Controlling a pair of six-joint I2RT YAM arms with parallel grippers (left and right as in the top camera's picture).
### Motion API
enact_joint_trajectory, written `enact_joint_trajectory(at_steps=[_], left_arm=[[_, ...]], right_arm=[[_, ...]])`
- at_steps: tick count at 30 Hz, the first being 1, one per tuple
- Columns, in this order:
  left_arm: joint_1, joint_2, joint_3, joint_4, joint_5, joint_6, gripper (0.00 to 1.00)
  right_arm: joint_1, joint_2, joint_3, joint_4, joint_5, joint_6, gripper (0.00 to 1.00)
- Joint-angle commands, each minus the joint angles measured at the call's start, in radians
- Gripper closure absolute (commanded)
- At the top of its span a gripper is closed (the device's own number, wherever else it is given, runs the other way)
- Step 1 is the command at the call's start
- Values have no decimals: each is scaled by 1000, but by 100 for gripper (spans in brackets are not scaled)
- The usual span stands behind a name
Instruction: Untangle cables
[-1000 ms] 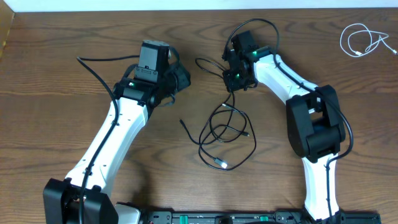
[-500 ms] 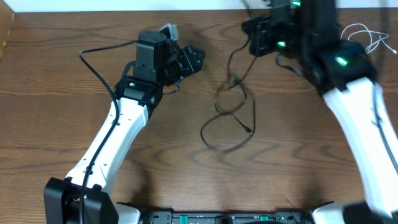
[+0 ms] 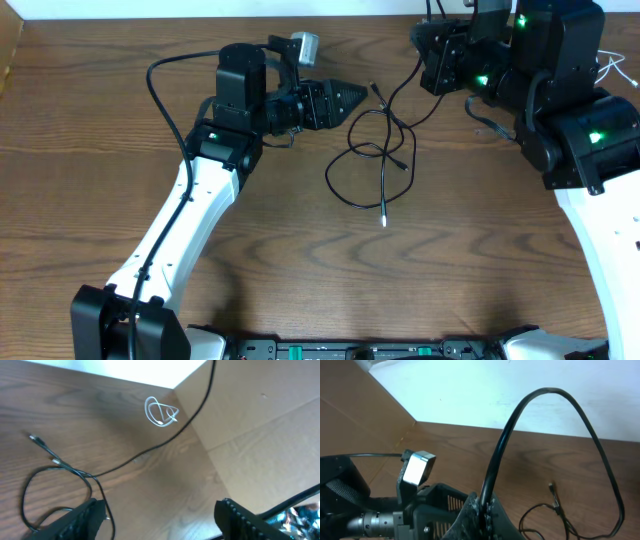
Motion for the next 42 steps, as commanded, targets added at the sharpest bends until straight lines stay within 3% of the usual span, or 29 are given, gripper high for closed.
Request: enact_joint_trajectory(at_steps=[1, 8, 17, 28, 33, 39, 42], left_arm=[[-1, 2, -4, 5, 85, 52, 23], [-13, 3, -4, -3, 90, 117, 22], [-16, 4, -4, -3, 82, 114, 5], [-42, 6, -4, -11, 83, 114, 4], [-98, 15, -4, -6, 8, 114, 4], [-181, 43, -4, 56, 7, 106, 4], [-200, 65, -4, 151, 59, 38, 4]], right_arm=[[1, -14, 0, 0, -23, 30, 99], [2, -14, -1, -23, -30, 33, 99], [22, -93, 61, -15, -79, 33, 99], [21, -221, 173, -14, -173, 37, 99], [21, -235, 173, -16, -184, 37, 99], [19, -219, 173, -16, -183, 37, 99], [19, -215, 173, -19, -184, 36, 99]])
